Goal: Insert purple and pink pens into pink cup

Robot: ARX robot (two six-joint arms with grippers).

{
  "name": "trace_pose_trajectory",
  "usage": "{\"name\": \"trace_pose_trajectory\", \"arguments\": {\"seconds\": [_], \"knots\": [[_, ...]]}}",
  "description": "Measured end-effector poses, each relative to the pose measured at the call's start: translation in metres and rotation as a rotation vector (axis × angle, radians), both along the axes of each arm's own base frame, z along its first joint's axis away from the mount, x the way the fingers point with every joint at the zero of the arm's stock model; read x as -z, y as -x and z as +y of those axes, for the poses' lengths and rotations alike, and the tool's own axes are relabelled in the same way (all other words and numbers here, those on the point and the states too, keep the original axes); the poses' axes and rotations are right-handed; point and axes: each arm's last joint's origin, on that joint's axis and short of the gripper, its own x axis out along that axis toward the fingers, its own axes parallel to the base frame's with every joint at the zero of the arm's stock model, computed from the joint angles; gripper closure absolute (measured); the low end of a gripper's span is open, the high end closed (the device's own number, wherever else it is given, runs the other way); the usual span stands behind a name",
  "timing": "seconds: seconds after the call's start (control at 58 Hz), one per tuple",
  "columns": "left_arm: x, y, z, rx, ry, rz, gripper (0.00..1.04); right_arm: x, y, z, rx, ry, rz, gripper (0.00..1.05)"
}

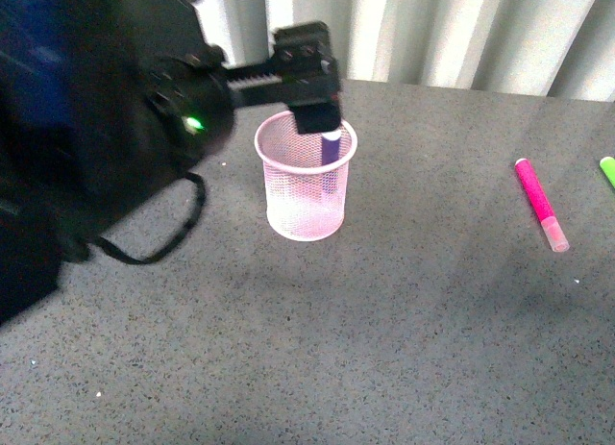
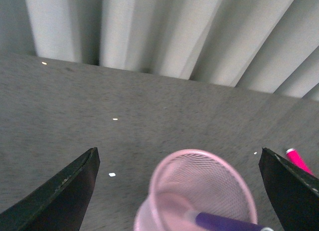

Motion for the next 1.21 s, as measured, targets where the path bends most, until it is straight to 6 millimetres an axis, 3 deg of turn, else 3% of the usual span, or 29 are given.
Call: {"name": "trace_pose_trajectory", "arguments": {"seconds": [0.155, 0.241, 0.448, 0.586, 0.879, 0.965, 1.206], "knots": [[-0.057, 0.031, 0.083, -0.059, -0.222, 0.003, 0.07, 0.0, 0.0, 0.0, 0.0, 0.0, 0.0, 0.07], [-0.064, 0.057, 0.108, -0.073, -0.211, -0.023, 0.07, 0.0, 0.0, 0.0, 0.0, 0.0, 0.0, 0.07], [-0.061, 0.067, 0.111, -0.096, -0.207, -0.035, 0.08, 0.0, 0.0, 0.0, 0.0, 0.0, 0.0, 0.07], [-0.054, 0.084, 0.121, -0.219, -0.173, -0.205, 0.33, 0.0, 0.0, 0.0, 0.0, 0.0, 0.0, 0.07], [-0.043, 0.119, 0.122, -0.23, -0.159, -0.215, 0.82, 0.0, 0.0, 0.0, 0.0, 0.0, 0.0, 0.07], [-0.04, 0.13, 0.122, -0.231, -0.158, -0.216, 1.02, 0.0, 0.0, 0.0, 0.0, 0.0, 0.0, 0.07], [-0.029, 0.152, 0.122, -0.232, -0.154, -0.229, 1.01, 0.0, 0.0, 0.0, 0.0, 0.0, 0.0, 0.07]]}}
